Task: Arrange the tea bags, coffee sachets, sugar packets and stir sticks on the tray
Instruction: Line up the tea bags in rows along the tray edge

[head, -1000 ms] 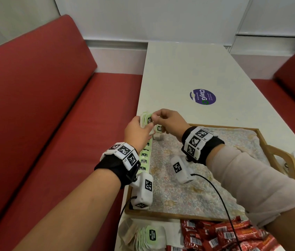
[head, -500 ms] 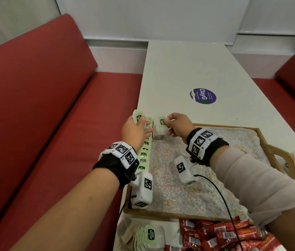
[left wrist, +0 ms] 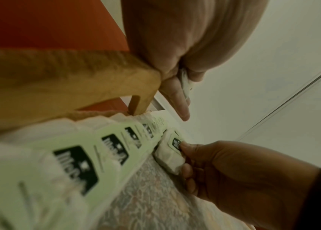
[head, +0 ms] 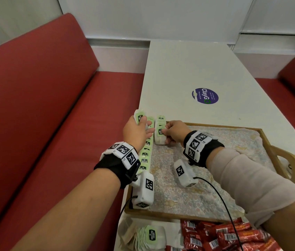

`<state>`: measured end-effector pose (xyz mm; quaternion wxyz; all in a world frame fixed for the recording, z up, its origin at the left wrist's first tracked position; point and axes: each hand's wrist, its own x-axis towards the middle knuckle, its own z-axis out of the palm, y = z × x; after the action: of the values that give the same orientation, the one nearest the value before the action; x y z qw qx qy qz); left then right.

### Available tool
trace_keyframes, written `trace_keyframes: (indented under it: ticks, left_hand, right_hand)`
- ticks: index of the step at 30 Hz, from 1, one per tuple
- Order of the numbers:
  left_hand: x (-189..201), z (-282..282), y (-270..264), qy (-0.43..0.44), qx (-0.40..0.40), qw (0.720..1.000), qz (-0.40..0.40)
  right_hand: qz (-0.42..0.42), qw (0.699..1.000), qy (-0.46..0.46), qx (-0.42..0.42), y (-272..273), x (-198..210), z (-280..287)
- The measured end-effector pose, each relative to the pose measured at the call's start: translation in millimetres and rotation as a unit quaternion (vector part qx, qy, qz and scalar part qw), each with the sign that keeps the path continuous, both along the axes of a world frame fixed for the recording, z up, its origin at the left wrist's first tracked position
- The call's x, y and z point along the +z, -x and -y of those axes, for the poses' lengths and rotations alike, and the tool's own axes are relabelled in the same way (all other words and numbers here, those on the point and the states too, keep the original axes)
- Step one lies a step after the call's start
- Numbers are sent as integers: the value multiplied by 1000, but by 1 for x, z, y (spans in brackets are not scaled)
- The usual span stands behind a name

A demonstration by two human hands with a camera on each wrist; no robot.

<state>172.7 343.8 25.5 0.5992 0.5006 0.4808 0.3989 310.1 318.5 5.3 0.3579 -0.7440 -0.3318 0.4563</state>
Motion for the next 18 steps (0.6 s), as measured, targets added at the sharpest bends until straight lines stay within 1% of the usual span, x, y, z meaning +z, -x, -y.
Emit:
trace_keyframes:
  ticks: [3, 10, 18]
  left_hand:
    - [0, 0, 0, -2, 1, 1000, -4]
    - [1, 1, -1, -6, 4, 1000, -6]
    - [1, 1, 0, -6, 0, 1000, -16]
  right_hand:
    - [-10, 1000, 2, -10, 0, -1, 0]
    - [-3, 1000, 13, -10, 1, 0, -3]
    - [58, 998, -6, -23, -1, 1, 0]
